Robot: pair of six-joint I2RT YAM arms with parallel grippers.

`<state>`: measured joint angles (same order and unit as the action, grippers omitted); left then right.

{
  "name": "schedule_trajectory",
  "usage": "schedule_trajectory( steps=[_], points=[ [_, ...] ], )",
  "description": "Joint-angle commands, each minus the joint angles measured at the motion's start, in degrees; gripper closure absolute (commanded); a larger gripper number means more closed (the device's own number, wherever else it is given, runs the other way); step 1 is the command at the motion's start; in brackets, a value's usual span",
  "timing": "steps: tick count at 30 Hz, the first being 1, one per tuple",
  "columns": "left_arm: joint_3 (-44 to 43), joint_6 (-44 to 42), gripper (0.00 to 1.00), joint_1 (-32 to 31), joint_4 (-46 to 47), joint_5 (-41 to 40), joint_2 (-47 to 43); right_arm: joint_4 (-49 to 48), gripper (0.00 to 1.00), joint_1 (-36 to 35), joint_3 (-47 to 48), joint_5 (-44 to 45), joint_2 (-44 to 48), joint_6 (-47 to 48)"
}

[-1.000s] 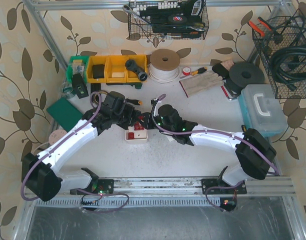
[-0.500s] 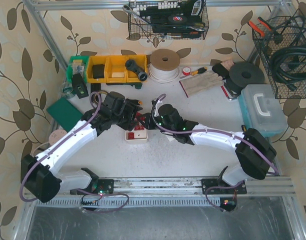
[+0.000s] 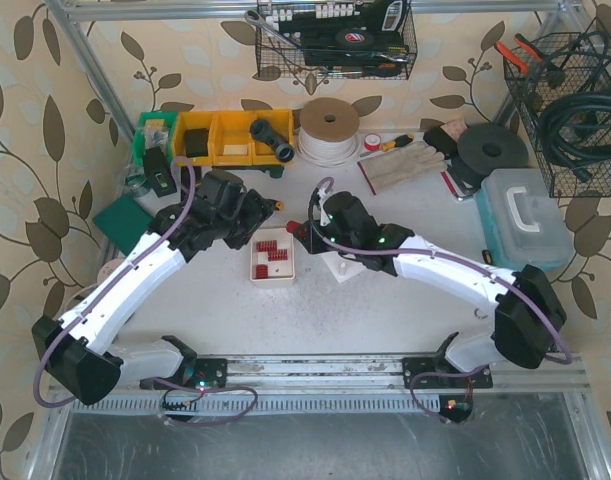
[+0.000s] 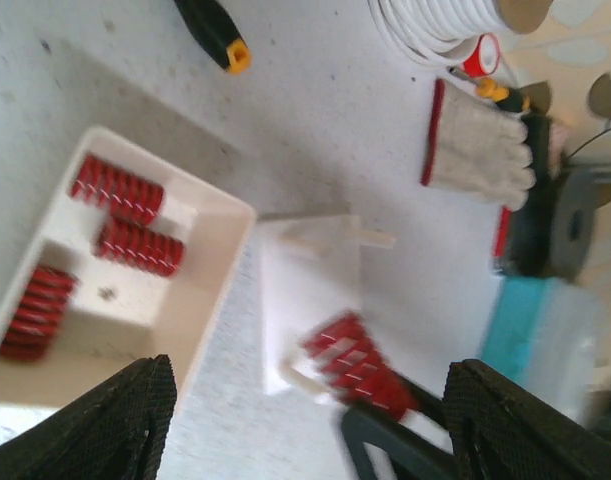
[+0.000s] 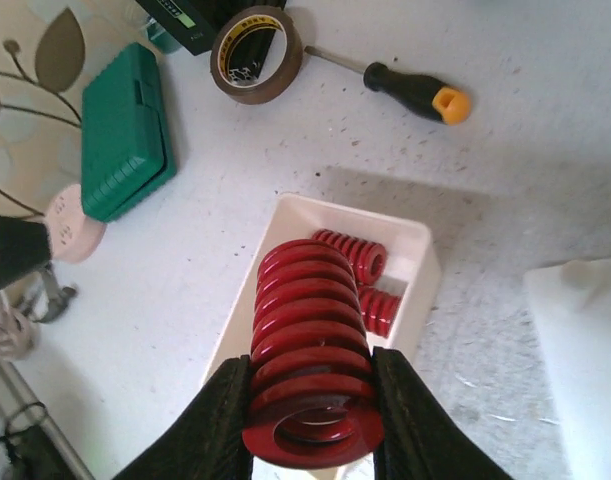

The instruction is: Install the large spring

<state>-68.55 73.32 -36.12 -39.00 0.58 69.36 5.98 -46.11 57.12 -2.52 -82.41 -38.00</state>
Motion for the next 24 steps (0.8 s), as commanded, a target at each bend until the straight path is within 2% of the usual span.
schedule_trajectory(
  steps=[1,3,9,14,24],
  points=[
    [1.81,-18.76,0.24,-1.42,-2.54,-6.80,-0.40,16.82,1.00,0.10,6.97,4.76,2.92,11.34],
    [5.70,-22.15,0.24,-2.13,1.23,-8.39,-1.83,20.19,1.00,0.47,7.86,6.15,4.03,12.73],
    [11.13,-31.12,0.27,-3.71,6.51,-4.63,-2.42,25.69,1.00,4.27,8.84,3.94,7.55,13.82],
    [14.70,-32.49,0.28,-8.31,8.25,-9.24,-3.83,27.93,1.00,5.86,9.28,-0.91,8.39,13.65],
    [25.42,-33.50,0.31,-10.35,20.69,-7.01,-9.33,39.18,1.00,7.44,15.81,-0.19,6.47,14.71]
  ],
)
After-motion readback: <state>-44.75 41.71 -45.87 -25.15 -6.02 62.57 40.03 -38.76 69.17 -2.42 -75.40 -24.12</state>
